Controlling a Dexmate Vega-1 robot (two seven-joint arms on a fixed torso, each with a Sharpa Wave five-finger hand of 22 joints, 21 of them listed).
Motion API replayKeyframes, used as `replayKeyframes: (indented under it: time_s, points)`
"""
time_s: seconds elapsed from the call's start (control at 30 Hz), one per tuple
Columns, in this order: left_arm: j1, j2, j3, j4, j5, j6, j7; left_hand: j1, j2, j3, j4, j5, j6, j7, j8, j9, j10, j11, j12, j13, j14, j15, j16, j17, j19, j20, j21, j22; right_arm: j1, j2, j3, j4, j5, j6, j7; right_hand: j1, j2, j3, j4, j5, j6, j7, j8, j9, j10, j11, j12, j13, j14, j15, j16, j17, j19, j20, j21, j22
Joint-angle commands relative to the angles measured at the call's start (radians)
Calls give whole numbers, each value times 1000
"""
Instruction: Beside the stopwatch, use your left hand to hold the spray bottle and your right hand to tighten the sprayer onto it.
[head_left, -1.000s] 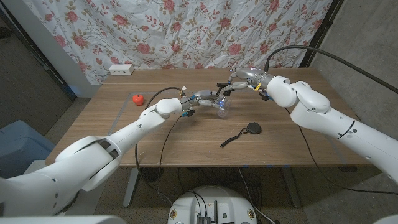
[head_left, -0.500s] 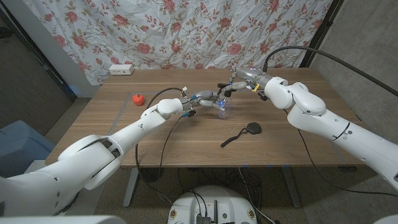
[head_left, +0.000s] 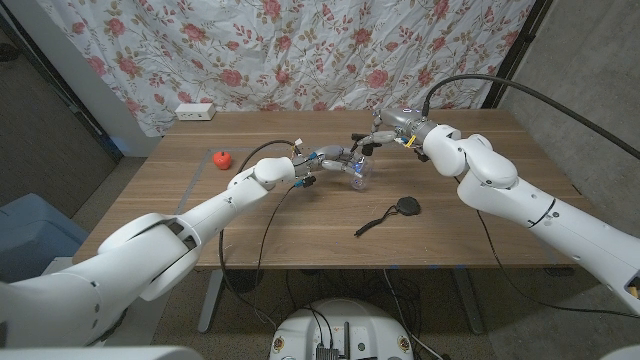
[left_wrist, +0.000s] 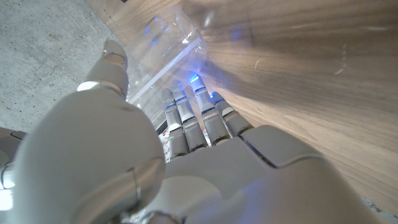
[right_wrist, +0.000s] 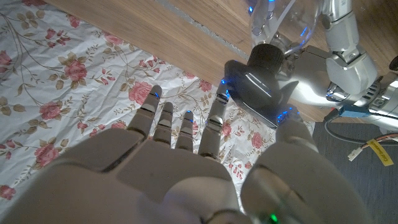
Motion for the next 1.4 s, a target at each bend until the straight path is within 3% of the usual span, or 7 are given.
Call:
replayKeyframes:
  time_s: [0.03,0.33,1.0,1.4]
  points:
    - [-3,0,5,-2,7,-3,1,51,75,5,6,7,60,-15,118,20,60,-49,1,5,8,-135,-5,3,7,-92,1,5,-10,17,-7,-1,-38,-33,-20,21,2,4,-8,-3,50,-2,26,1,40,-1,12,4,20,-7,7,2,16,-8,2,3]
    - [4,7,4,-18,10,-4,5,54,80,7,5,8,66,-15,124,18,60,-47,0,8,6,-134,-9,1,7,-91,1,5,-15,24,-14,-12,-62,-50,-18,40,3,7,-7,-4,113,-6,57,1,93,-5,17,4,43,-44,13,1,36,-34,1,3]
    - [24,30,2,-72,18,16,12,52,84,6,5,8,76,-13,134,13,67,-47,-1,14,8,-132,-13,0,7,-91,1,5,-39,45,-14,-23,-110,-78,-59,80,9,10,-4,-6,274,-31,132,-12,201,-30,19,4,105,-78,28,0,98,-67,4,3]
    - [26,32,5,-81,20,27,7,52,87,6,5,8,86,-12,143,11,73,-48,-1,18,12,-133,-14,0,6,-91,0,5,-56,66,-13,-14,-128,-106,-95,102,19,15,-5,-3,346,-31,160,-25,252,-44,21,3,132,-101,36,0,120,-86,3,3]
